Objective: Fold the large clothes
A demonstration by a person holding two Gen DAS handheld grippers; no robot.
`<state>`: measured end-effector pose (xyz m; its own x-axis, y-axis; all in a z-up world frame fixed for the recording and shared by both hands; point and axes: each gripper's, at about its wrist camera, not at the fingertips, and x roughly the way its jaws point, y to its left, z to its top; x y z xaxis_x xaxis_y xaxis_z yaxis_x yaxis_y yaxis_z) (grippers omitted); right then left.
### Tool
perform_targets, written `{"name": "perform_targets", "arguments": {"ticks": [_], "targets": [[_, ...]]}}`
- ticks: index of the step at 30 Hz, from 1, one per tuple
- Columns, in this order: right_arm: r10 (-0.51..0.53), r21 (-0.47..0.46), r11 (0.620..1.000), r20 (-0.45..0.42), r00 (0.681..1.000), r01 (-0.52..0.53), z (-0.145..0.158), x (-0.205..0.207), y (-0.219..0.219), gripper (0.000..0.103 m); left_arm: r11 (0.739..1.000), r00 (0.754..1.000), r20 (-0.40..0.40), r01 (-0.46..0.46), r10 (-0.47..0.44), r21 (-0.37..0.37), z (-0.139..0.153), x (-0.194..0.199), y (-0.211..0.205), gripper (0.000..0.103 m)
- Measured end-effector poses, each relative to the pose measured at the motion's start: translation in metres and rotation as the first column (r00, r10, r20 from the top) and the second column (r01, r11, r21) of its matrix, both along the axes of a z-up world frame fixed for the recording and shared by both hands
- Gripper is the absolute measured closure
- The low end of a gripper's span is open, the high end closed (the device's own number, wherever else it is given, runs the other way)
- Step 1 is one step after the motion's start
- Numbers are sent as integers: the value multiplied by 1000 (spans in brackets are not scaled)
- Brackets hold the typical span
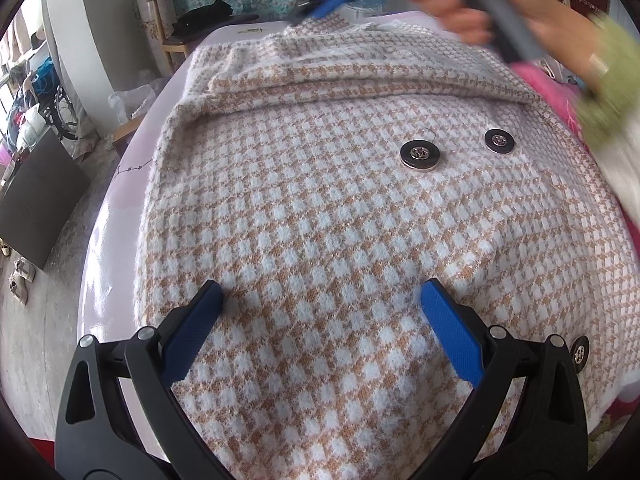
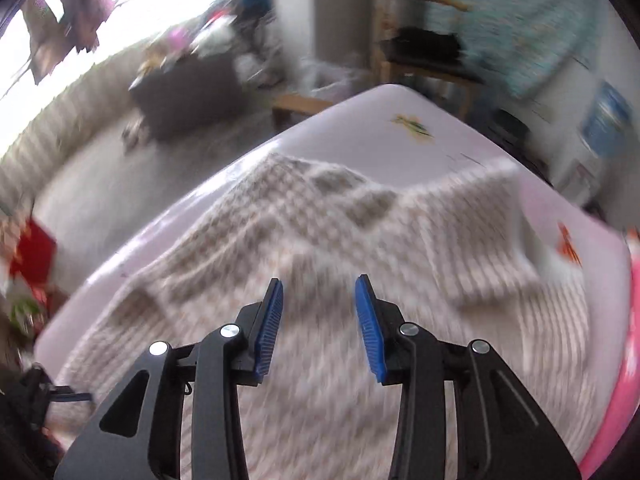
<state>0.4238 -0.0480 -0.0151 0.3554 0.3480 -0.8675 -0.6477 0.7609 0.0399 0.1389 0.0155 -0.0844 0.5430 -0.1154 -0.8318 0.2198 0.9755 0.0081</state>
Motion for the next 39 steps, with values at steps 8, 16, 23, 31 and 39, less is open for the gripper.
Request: {"name": "perform_targets", "arguments": {"ticks": [8, 16, 23, 31, 39], "targets": [[164, -16, 985, -203, 965, -171, -27, 50, 19, 61, 998, 977, 211, -15, 3, 54, 69, 24, 29, 7], [219, -18, 973, -246, 944, -230, -30, 44, 8, 62, 1000, 979, 204, 1, 4, -25, 73, 126, 49, 13], [229, -3, 973, -170, 959, -232, -13, 34, 3, 97, 986, 994, 90, -52, 66, -159, 45, 192, 69, 56], [194, 1, 981, -124, 973, -195, -11, 51, 4, 97, 980, 991, 95, -75, 93, -182, 41, 210, 70, 62], [109, 28, 994, -90, 990, -107, 7, 52, -24, 74, 975, 992, 101, -49, 72, -215, 43, 201, 70, 63]]}}
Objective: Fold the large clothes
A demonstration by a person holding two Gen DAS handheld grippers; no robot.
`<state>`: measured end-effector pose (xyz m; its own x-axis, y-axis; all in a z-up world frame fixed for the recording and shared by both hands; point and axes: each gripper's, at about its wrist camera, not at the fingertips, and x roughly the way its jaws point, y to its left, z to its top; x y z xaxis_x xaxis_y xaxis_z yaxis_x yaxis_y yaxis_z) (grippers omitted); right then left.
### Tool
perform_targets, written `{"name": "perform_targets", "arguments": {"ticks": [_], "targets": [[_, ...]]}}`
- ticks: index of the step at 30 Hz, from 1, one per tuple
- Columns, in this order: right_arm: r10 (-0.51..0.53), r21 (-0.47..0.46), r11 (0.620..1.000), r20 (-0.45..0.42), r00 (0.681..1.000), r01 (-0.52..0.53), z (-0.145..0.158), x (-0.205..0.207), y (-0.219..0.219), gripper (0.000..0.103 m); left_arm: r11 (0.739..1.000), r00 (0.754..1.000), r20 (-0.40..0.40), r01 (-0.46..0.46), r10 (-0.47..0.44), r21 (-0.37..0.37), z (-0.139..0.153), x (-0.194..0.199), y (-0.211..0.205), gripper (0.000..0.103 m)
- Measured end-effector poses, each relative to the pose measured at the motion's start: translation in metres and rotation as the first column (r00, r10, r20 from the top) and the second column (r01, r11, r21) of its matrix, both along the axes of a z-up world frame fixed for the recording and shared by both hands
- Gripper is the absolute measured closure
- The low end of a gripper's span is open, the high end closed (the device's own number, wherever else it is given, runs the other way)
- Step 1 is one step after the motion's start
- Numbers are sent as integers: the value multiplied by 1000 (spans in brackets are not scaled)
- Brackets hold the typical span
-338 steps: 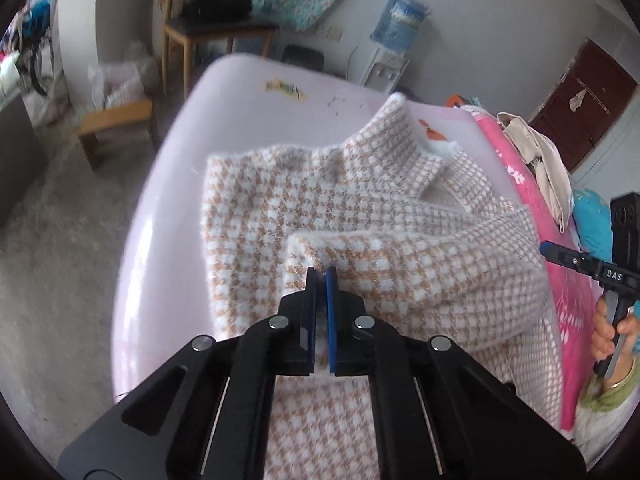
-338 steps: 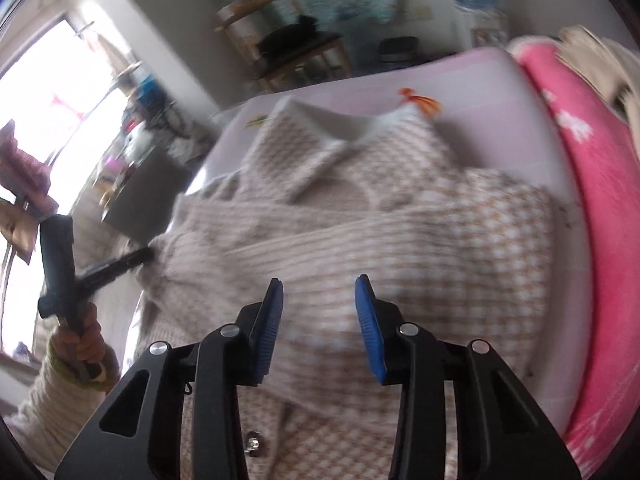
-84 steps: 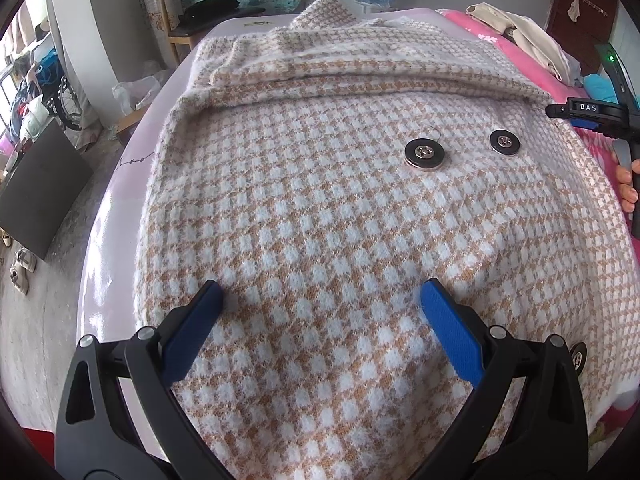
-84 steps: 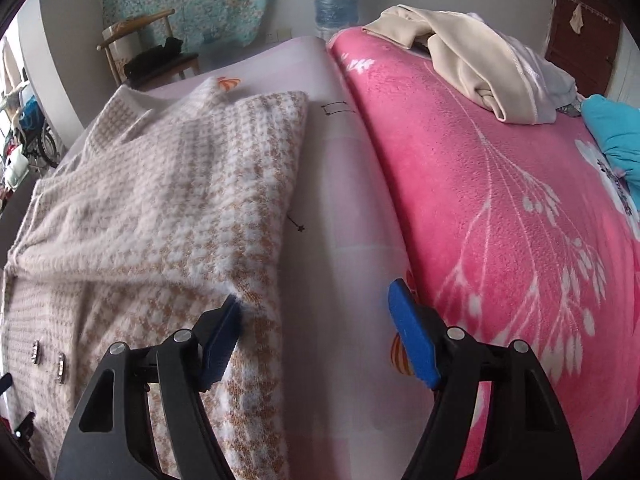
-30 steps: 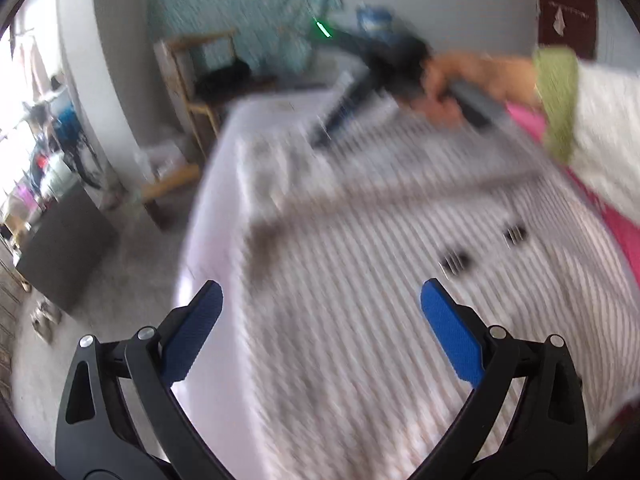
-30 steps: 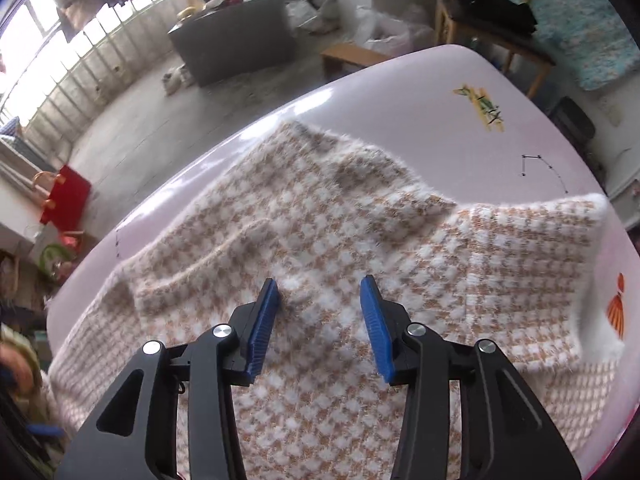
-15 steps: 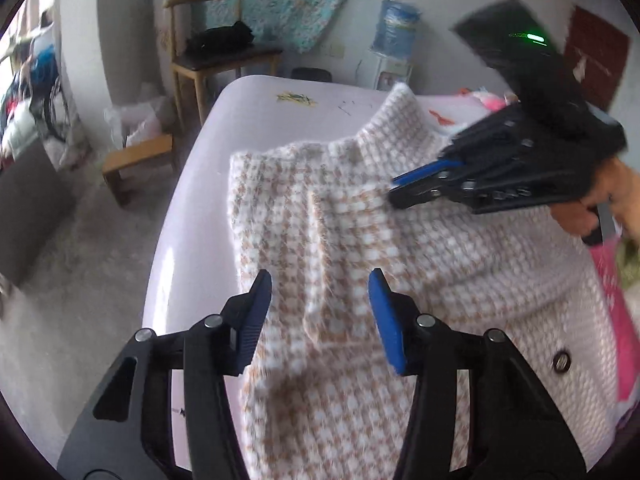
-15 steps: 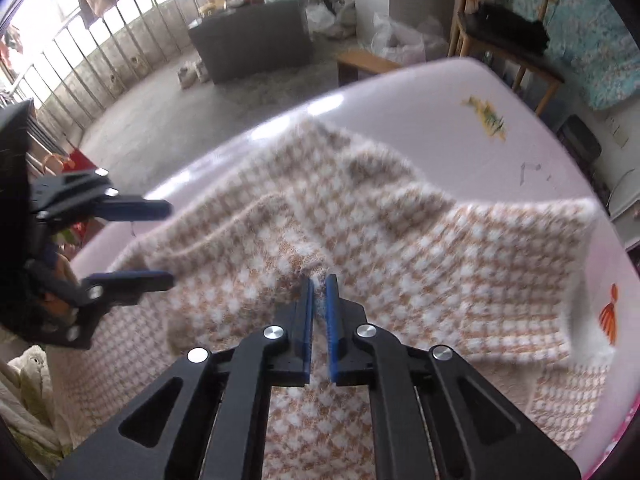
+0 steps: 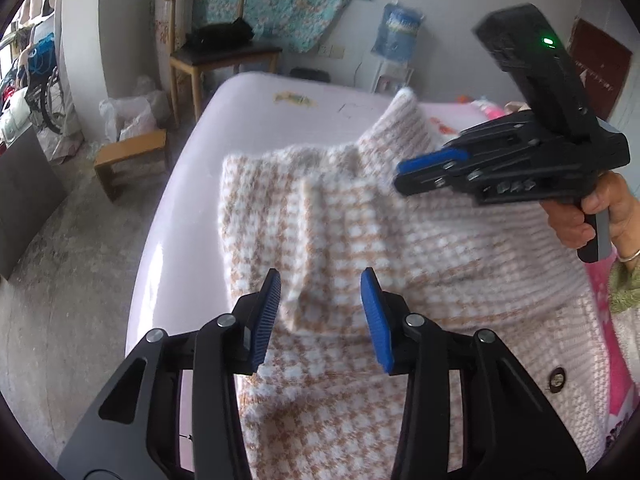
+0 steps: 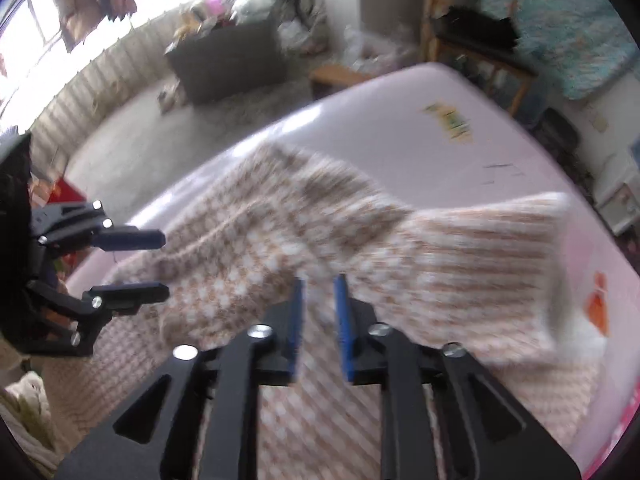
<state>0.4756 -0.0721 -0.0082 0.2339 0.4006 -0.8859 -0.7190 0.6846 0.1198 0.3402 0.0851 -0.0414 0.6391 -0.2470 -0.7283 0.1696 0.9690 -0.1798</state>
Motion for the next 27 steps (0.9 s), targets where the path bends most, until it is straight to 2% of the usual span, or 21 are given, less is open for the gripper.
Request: {"name": "perform_targets", "arguments": {"ticks": [1, 3, 5, 7, 10, 12, 13, 14, 16, 19, 20, 23, 24, 27], "targets": [[-29, 10, 1000, 23, 999, 29, 9, -2, -12, 67, 1000, 1000, 13, 11, -11, -11, 4, -2, -1, 63], [-139, 24, 990, 77, 987, 137, 35, -9, -55, 65, 999, 999, 33, 44, -44, -27, 11, -2, -7, 63], [-261, -1, 965, 125, 957, 263, 51, -17, -102, 65, 997, 997, 28, 67, -66, -31, 10, 3, -14, 63], [-357, -37, 930, 147, 923, 365, 52, -25, -145, 65, 997, 997, 13, 76, -76, -31, 6, 8, -19, 63], [-448, -86, 886, 92, 889, 456, 26, -42, -198, 69, 997, 997, -31, 72, -73, -10, -4, 17, -25, 64], [-499, -144, 851, 81, 863, 505, -3, -47, -221, 73, 998, 995, -81, 59, -58, 8, -16, 21, -25, 66], [-537, -168, 823, 78, 840, 542, -17, -49, -230, 73, 998, 995, -86, 58, -57, 6, -18, 21, -24, 66], [-569, -172, 803, 64, 820, 571, -28, -48, -238, 75, 998, 995, -79, 56, -56, 5, -19, 20, -24, 66], [-617, -115, 778, 46, 786, 617, -39, -46, -251, 77, 998, 995, -81, 56, -54, 12, -18, 19, -23, 66], [-659, -98, 743, 63, 749, 662, -32, -46, -244, 77, 999, 995, -86, 48, -47, 13, -16, 18, -22, 66], [-662, -103, 738, 77, 745, 667, -26, -50, -239, 77, 999, 995, -85, 44, -43, 13, -15, 18, -21, 66], [-629, -50, 770, 105, 770, 636, -6, -79, -220, 73, 999, 998, -59, 35, -35, 4, -6, 12, -17, 66], [-619, -33, 780, 104, 779, 624, -4, -88, -214, 67, 999, 998, -57, 33, -33, 4, -5, 10, -17, 63], [-587, -63, 804, 75, 806, 592, -22, -111, -199, 64, 1000, 995, -96, 18, -16, 24, -9, 9, -17, 57]]}}
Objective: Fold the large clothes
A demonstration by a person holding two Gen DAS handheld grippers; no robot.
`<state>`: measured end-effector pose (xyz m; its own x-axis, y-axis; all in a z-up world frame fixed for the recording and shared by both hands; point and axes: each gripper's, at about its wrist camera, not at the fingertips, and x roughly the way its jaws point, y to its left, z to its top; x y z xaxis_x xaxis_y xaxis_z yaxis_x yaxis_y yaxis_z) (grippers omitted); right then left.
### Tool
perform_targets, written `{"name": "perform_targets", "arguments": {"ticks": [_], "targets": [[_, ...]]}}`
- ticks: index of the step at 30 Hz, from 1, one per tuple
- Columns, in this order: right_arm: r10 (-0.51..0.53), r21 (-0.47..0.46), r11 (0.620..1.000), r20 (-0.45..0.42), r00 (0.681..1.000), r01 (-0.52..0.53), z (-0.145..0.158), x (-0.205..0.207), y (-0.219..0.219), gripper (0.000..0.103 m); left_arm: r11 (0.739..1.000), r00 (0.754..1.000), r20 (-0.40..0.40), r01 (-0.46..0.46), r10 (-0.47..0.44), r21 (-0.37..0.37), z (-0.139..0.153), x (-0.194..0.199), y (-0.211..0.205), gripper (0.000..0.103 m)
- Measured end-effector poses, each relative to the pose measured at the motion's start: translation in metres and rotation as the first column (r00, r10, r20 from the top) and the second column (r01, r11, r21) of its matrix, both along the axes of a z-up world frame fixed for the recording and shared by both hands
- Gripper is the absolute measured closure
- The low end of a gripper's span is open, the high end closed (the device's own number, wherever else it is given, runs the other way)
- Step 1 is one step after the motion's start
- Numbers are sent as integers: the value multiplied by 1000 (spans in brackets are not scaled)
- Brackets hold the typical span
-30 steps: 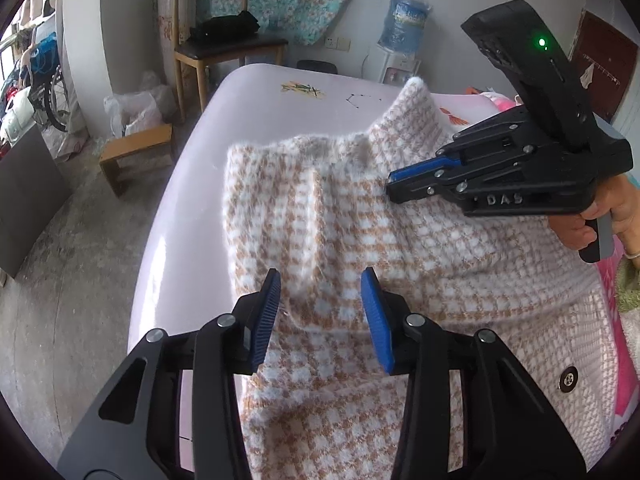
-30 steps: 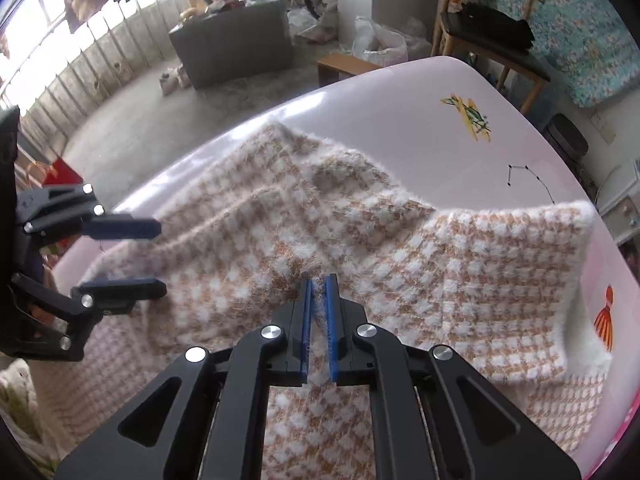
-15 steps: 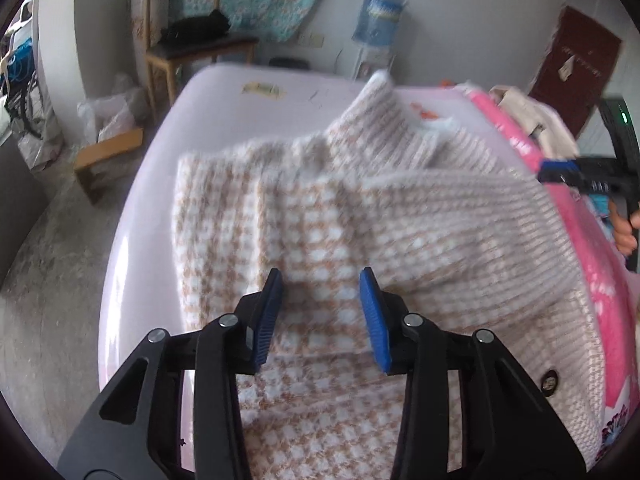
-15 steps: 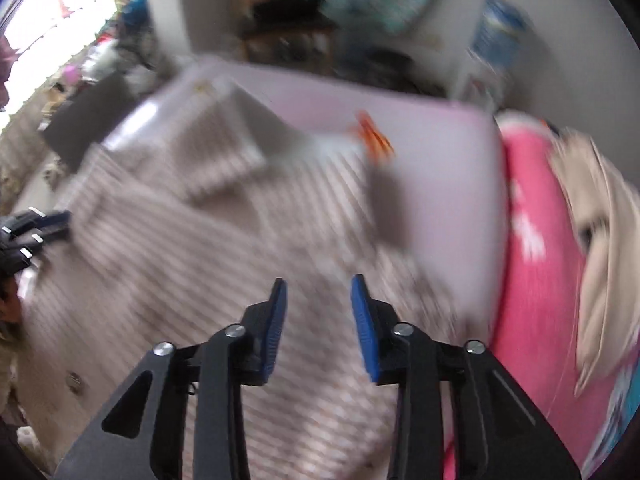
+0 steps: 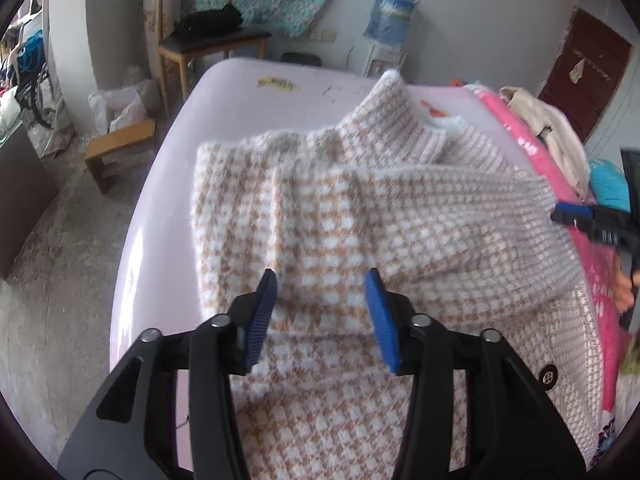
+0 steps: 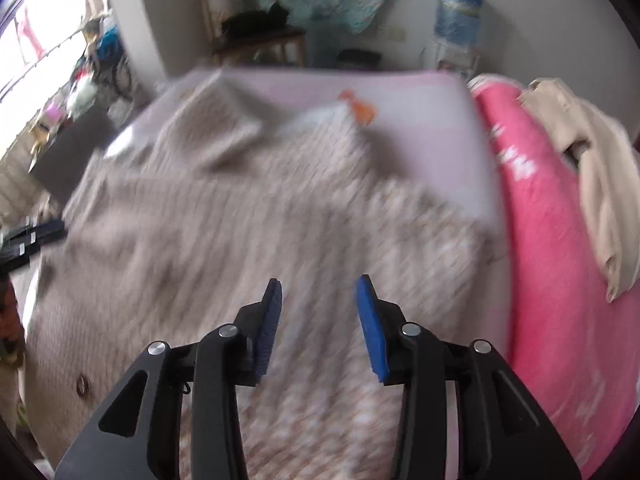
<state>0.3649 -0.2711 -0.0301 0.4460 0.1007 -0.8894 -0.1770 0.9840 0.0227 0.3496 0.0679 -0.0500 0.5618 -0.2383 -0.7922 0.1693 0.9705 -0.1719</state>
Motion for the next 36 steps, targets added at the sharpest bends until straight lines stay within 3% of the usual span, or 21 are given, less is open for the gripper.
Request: {"name": "perform_targets", "arguments": {"ticks": [2, 4, 6, 9, 10, 16, 22, 25, 29, 33, 36], "targets": [[3, -102, 995, -4, 1000, -3, -21, -8, 8, 60, 999, 1000, -17, -22, 22, 28, 1, -1, 0, 53], [-20, -149, 989, 19, 1000, 22, -15, -16, 13, 58, 999, 999, -18, -43, 43, 33, 8, -6, 3, 49], [-40, -130, 991, 28, 999, 44, -1, -27, 15, 56, 999, 999, 2, -47, 47, 26, 21, -19, 5, 42], [-11, -52, 999, 68, 998, 14, 24, -58, 23, 33, 998, 999, 45, -27, 24, 62, 38, -52, 3, 31], [1, -45, 999, 80, 997, 3, 31, -76, 28, 31, 997, 999, 51, -17, 14, 72, 41, -63, 2, 30], [24, -12, 1000, 94, 995, -23, 42, -153, 33, 30, 998, 1000, -20, 8, -7, 68, 27, -141, 2, 26], [-111, 69, 992, 62, 992, 106, 41, -239, -4, 30, 997, 998, -58, -36, 40, 66, 7, -206, 14, 26], [-173, 41, 984, 24, 985, 172, 28, -267, -15, 30, 997, 996, -60, -58, 61, 59, 0, -237, 23, 26], [-260, 48, 964, -34, 965, 261, 14, -305, -30, 37, 998, 996, -72, -48, 51, 36, -8, -271, 31, 33], [-315, 84, 943, -85, 945, 322, 4, -330, -38, 43, 999, 991, -134, -22, 18, -26, -19, -299, 34, 43], [-342, 119, 927, -114, 933, 355, 0, -348, -39, 46, 999, 987, -161, -6, -1, -42, -27, -319, 32, 45]]}}
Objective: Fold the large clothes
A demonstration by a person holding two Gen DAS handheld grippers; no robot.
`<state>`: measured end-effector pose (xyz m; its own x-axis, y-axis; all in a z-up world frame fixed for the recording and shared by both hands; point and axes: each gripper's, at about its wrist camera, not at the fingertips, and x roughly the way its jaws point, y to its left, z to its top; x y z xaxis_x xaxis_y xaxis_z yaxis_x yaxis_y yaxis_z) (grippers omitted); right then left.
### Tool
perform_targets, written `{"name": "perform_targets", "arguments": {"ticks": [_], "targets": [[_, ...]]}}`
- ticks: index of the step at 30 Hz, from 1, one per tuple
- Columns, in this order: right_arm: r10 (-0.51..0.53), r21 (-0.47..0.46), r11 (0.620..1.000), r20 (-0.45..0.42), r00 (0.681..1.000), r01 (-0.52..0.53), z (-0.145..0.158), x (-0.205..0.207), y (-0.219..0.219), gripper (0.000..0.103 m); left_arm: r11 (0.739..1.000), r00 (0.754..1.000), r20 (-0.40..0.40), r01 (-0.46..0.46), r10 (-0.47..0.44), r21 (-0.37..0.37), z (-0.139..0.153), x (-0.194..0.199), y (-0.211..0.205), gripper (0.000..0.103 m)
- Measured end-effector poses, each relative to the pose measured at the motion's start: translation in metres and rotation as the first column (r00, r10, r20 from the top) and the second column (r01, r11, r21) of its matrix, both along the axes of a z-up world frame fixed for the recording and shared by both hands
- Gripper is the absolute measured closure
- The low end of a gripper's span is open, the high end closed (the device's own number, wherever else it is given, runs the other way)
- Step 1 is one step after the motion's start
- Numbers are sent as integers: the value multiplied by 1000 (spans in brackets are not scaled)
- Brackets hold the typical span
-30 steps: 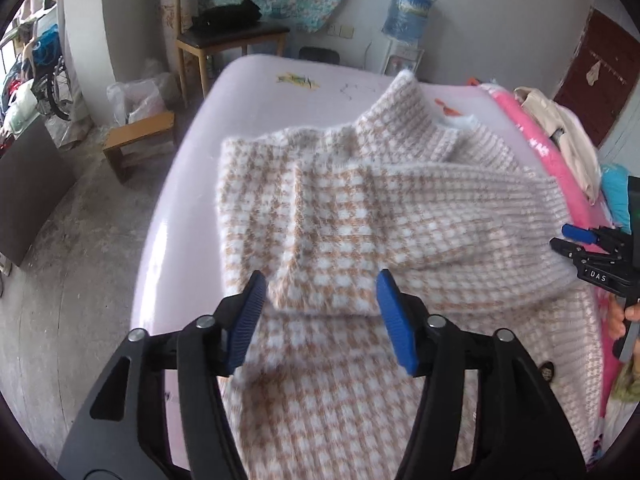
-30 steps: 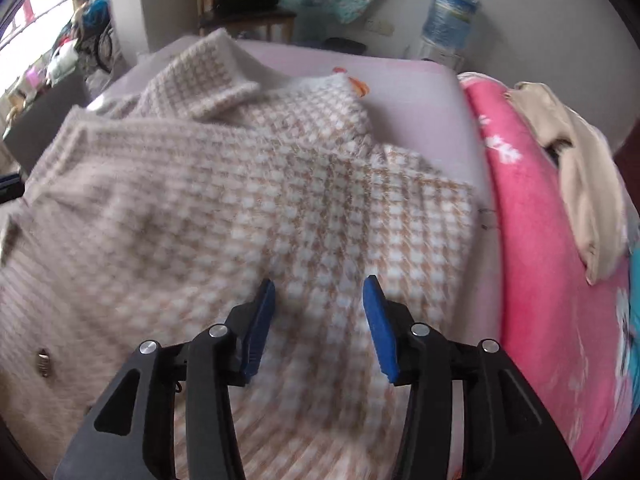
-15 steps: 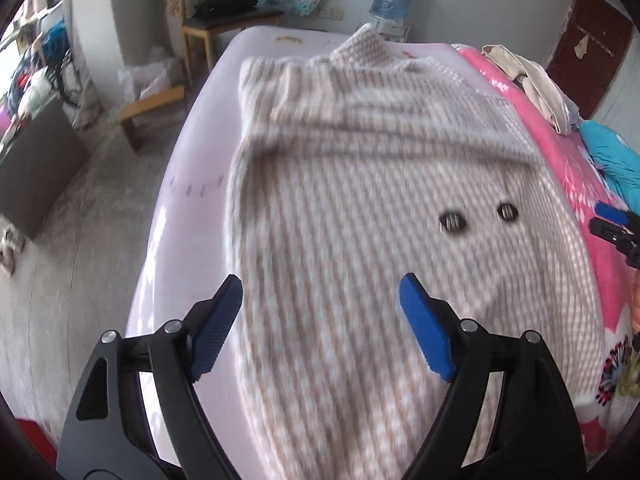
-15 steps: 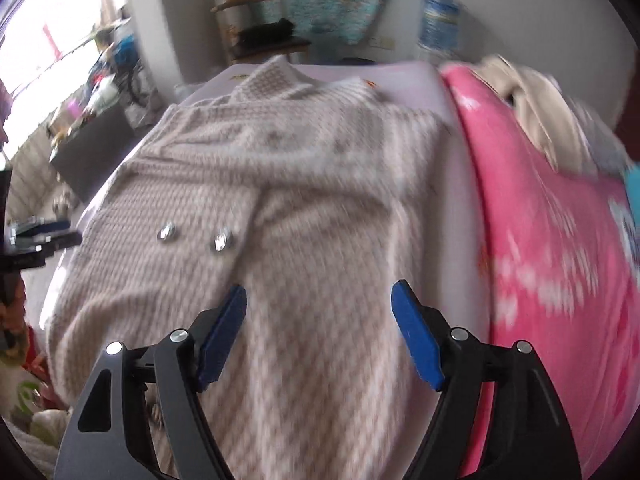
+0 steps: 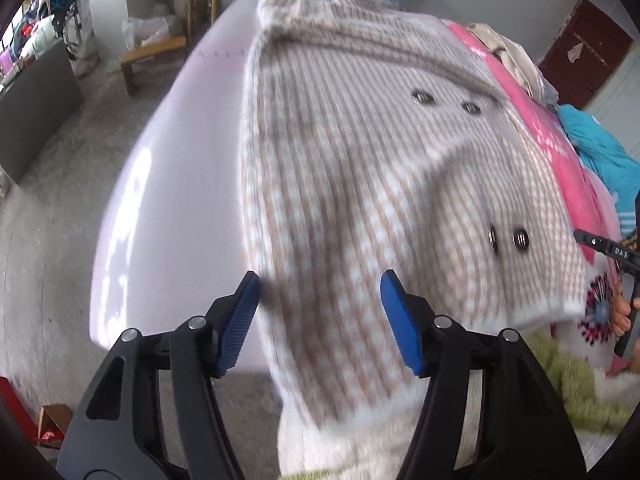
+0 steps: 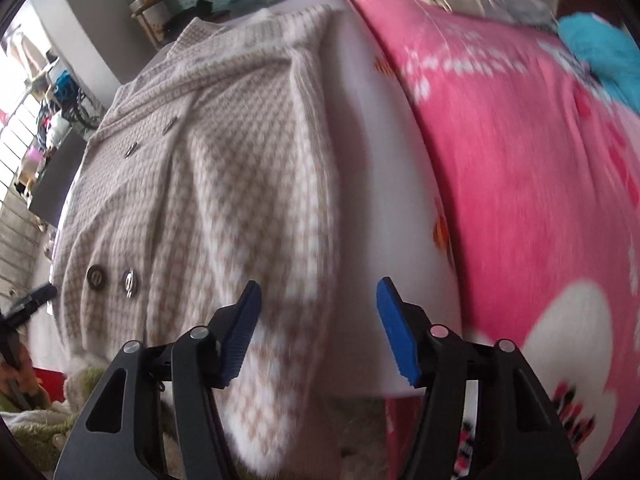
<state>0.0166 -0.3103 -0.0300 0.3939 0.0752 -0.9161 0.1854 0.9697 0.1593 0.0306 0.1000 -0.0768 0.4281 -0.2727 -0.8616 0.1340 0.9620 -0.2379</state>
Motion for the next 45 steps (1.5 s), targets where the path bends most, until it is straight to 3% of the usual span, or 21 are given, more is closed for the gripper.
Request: {"name": "perform_targets", "arguments": {"ticks": [4, 8, 11, 17, 22, 24, 25, 26, 27, 30, 33, 36, 40, 42, 45], "targets": [[-33, 75, 997, -25, 999, 35, -7, -20, 1, 47, 997, 999, -48, 10, -14, -77, -9, -23, 5, 45], [-56, 156, 986, -51, 997, 63, -17, -31, 1, 51, 988, 994, -105, -35, 19, -149, -22, -36, 14, 45], [-50, 154, 986, -58, 997, 59, -19, -35, 6, 51, 974, 991, -129, -68, 41, -215, -30, -44, 16, 45], [-61, 187, 980, -68, 996, 73, -23, -43, 8, 55, 957, 984, -155, -125, 86, -263, -46, -46, 20, 45], [-69, 218, 972, -81, 994, 86, -29, -48, 11, 75, 940, 977, -174, -168, 120, -298, -59, -47, 25, 48], [-57, 230, 970, -80, 995, 74, -29, -53, 12, 91, 927, 977, -182, -169, 112, -334, -61, -49, 24, 67], [-53, 225, 972, -70, 996, 67, -26, -54, 14, 92, 928, 978, -176, -166, 112, -334, -59, -50, 23, 72], [-45, 213, 975, -59, 997, 57, -22, -57, 15, 93, 932, 981, -162, -153, 104, -329, -55, -52, 21, 86], [-36, 199, 979, -39, 999, 43, -15, -59, 16, 95, 935, 984, -147, -140, 96, -326, -51, -54, 20, 93], [-20, 173, 985, 54, 998, 10, 19, -65, 18, 96, 940, 993, -65, -114, 99, -322, -18, -65, 26, 95], [-8, 184, 983, 172, 985, -25, 67, -73, 15, 96, 911, 990, 53, -98, 130, -401, 40, -74, 48, 96], [0, 179, 983, 214, 977, -40, 84, -80, 15, 96, 926, 981, 130, -84, 141, -369, 79, -79, 53, 95], [-39, 264, 964, 15, 999, 34, 22, -76, 9, 96, 957, 994, 3, -109, 114, -269, 42, -70, 42, 95], [-45, 298, 954, 16, 999, 38, 17, -73, 9, 96, 949, 993, -42, -119, 111, -292, 30, -65, 40, 96], [-53, 303, 953, 92, 994, 22, 36, -68, 5, 96, 948, 993, -12, -118, 120, -295, 41, -57, 46, 96]]}}
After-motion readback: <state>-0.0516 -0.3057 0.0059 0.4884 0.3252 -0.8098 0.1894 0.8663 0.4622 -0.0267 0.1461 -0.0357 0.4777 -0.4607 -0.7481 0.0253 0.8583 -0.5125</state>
